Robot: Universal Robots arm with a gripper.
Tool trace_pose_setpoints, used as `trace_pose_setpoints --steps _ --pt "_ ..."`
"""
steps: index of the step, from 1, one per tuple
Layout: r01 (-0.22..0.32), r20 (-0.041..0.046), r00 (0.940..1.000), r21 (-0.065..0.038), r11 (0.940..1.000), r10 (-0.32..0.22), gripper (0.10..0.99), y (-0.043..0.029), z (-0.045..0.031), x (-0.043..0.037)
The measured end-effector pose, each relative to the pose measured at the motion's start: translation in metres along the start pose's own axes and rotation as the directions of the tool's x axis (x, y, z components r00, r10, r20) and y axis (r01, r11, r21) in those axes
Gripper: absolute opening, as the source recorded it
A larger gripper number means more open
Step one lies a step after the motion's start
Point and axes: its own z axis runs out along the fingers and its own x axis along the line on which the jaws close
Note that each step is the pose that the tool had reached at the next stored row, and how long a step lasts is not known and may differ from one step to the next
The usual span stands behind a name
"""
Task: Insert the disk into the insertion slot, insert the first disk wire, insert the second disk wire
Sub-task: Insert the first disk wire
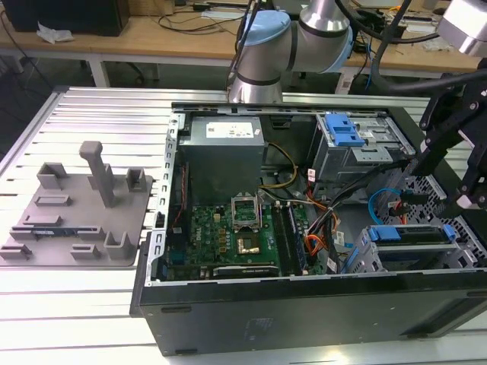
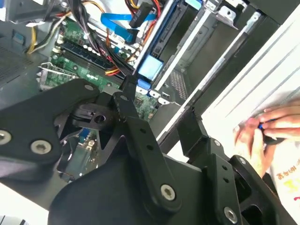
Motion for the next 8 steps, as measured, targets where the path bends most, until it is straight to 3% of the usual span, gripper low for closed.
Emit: trace_pose_setpoints --steps 1,2,3,6,8 --pt "-0.001 -0.0086 1.0000 0.020 0.9998 0.001 0.624 0.0006 0.0001 -0.0009" --pt "-0.001 -0.0155 0.9999 0.062 0.9981 0.002 0.624 0.0015 0.0001 -0.0017" --pt "-0.002 -0.0172 0.9998 0.081 0.9967 0.003 0.624 0.0016 0.0000 -0.0018" --pt "-0.016 -0.0201 0.9996 0.121 0.9926 0.018 0.624 0.0015 0.0005 -0.0023" --pt "-0.043 -0.0205 0.9987 0.133 0.9901 0.047 0.624 0.0014 0.0020 -0.0024"
